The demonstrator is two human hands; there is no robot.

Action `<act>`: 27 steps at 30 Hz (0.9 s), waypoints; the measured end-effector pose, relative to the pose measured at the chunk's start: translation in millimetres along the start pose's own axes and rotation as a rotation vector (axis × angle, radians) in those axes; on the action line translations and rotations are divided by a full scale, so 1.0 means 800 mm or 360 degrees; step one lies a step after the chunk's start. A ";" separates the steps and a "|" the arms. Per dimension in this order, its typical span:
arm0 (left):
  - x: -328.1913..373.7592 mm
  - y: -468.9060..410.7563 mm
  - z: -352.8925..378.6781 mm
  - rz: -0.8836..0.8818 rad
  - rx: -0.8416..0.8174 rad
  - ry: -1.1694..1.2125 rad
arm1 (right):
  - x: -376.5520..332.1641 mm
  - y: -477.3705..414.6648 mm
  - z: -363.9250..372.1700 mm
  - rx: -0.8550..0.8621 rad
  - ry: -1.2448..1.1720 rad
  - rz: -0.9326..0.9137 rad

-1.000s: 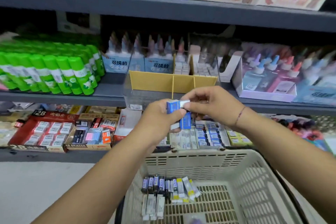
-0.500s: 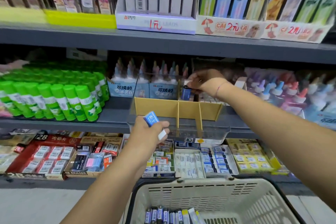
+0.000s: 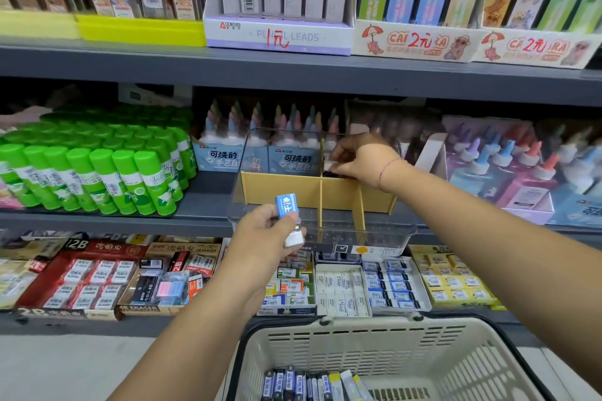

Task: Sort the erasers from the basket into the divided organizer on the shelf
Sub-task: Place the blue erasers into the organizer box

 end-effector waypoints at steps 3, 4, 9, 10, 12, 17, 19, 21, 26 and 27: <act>0.001 0.001 -0.001 0.0012 -0.0003 -0.0003 | -0.002 0.004 -0.002 -0.0024 0.0109 -0.0010; 0.002 0.002 0.000 0.0011 -0.0005 0.0007 | -0.002 0.004 0.001 -0.0081 0.0165 -0.0001; 0.003 0.003 0.002 0.0017 0.0012 0.0053 | -0.015 0.010 0.016 -0.0326 0.0412 0.0008; 0.004 0.003 0.003 0.0025 0.0015 0.0069 | -0.016 0.010 0.017 -0.0343 0.0420 0.0016; 0.005 0.002 0.005 0.0041 0.0009 0.0095 | -0.017 0.011 0.018 -0.0375 0.0438 0.0039; 0.008 0.004 0.010 0.0059 -0.0013 0.0101 | -0.038 0.032 -0.007 -0.0040 0.0190 -0.0021; 0.007 0.004 0.006 0.0068 0.0005 0.0198 | -0.046 0.051 0.001 -0.0073 -0.0423 -0.0086; 0.007 0.001 0.004 0.0084 0.0003 0.0346 | -0.056 0.075 0.039 -0.0368 -0.0971 -0.0065; 0.007 0.002 0.015 0.0120 -0.0060 0.0602 | -0.053 0.111 0.100 -0.0591 -0.1786 0.0039; 0.007 0.002 0.010 0.0140 -0.0008 0.0429 | -0.051 0.110 0.097 -0.0555 -0.1884 0.0043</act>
Point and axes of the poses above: each hand's wrist, its own y-axis away from the middle knuckle, its own z-axis out of the palm, x = y × z, the point moved 9 cm from there along -y, towards the middle knuckle, and after that the axes turned 13 degrees about -x, right-handed, at the moved point
